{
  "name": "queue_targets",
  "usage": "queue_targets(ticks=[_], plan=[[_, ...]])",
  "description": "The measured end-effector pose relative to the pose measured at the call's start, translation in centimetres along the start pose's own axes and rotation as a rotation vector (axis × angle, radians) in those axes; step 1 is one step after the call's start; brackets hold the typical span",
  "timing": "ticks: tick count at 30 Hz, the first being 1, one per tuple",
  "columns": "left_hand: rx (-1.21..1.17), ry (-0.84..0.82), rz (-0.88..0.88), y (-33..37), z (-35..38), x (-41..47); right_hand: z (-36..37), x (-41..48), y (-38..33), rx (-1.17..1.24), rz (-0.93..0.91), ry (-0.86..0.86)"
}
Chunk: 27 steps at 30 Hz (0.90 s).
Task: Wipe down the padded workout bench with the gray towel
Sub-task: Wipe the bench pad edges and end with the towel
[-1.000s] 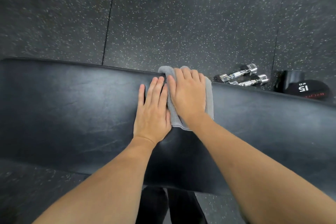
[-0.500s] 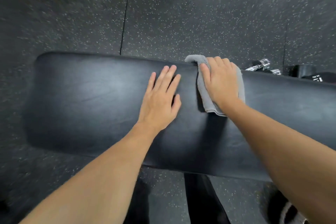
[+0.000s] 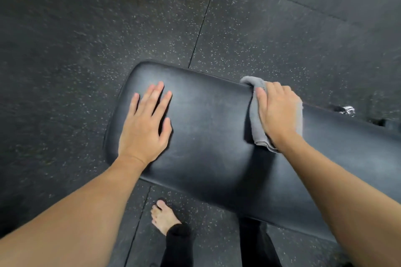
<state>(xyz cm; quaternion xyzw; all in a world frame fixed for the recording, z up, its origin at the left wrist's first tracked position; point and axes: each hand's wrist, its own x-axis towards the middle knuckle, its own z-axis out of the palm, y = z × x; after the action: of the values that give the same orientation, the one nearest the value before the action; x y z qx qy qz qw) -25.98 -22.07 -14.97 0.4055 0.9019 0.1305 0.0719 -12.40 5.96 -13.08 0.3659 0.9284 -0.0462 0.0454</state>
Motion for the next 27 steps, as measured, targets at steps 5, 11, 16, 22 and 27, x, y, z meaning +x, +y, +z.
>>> queue_targets(ticks=[5, 11, 16, 22, 27], plan=[[-0.119, 0.038, -0.063, -0.1, 0.2, 0.0, 2.8, 2.8, -18.4, 0.124, -0.159, -0.034], [-0.175, 0.071, -0.136, -0.2, 0.0, 0.0, 2.4, 3.9, -19.3, 0.067, -0.351, -0.064], [-0.221, 0.062, -0.127, -0.3, 0.0, -0.2, 1.5, 1.3, -11.6, 0.082, -0.211, -0.035], [-0.432, 0.169, -0.185, -0.6, -0.3, -0.3, 2.1, -0.2, -14.9, 0.180, -0.202, -0.015], [-0.713, 0.481, -0.469, -1.9, -1.7, -2.1, 3.3, 2.7, -26.8, 0.071, -0.411, -0.074]])
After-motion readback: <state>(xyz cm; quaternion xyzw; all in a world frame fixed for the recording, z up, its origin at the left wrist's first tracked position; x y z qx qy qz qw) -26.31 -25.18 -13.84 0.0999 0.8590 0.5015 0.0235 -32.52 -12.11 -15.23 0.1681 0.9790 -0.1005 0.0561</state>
